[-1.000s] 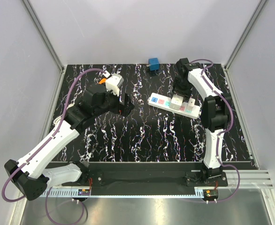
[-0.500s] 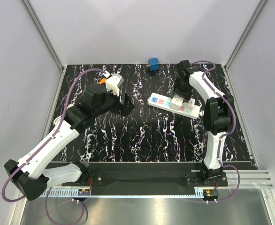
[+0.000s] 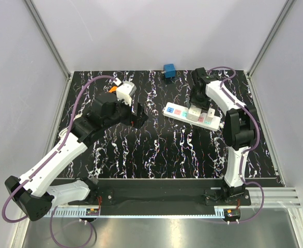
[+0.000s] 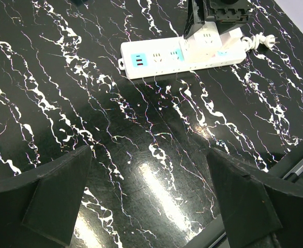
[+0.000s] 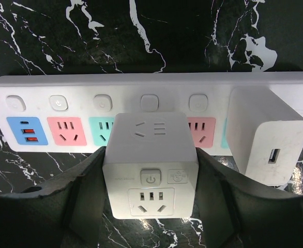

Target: Insert the plug

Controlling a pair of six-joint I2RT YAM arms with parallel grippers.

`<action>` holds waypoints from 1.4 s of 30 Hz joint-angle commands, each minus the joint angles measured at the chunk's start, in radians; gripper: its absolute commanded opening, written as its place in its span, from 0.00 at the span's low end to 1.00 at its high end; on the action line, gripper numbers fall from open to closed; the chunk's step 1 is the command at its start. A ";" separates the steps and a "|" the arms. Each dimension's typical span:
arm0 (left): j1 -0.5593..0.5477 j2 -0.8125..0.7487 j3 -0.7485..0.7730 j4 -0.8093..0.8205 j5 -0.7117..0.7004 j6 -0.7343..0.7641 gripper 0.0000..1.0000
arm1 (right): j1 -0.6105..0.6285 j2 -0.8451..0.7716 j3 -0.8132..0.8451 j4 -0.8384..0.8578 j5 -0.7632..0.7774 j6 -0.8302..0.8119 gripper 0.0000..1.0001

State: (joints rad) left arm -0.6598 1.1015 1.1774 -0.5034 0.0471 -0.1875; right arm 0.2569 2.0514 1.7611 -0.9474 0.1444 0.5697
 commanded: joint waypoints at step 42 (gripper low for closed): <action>0.009 -0.061 -0.025 0.049 -0.193 0.029 0.99 | 0.070 -0.175 0.249 -0.139 0.070 -0.039 1.00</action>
State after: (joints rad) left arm -0.6537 1.0672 1.1526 -0.5026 -0.1291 -0.1741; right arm 0.3218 1.9778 1.9766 -1.0290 0.2222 0.5598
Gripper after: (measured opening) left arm 0.987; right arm 0.993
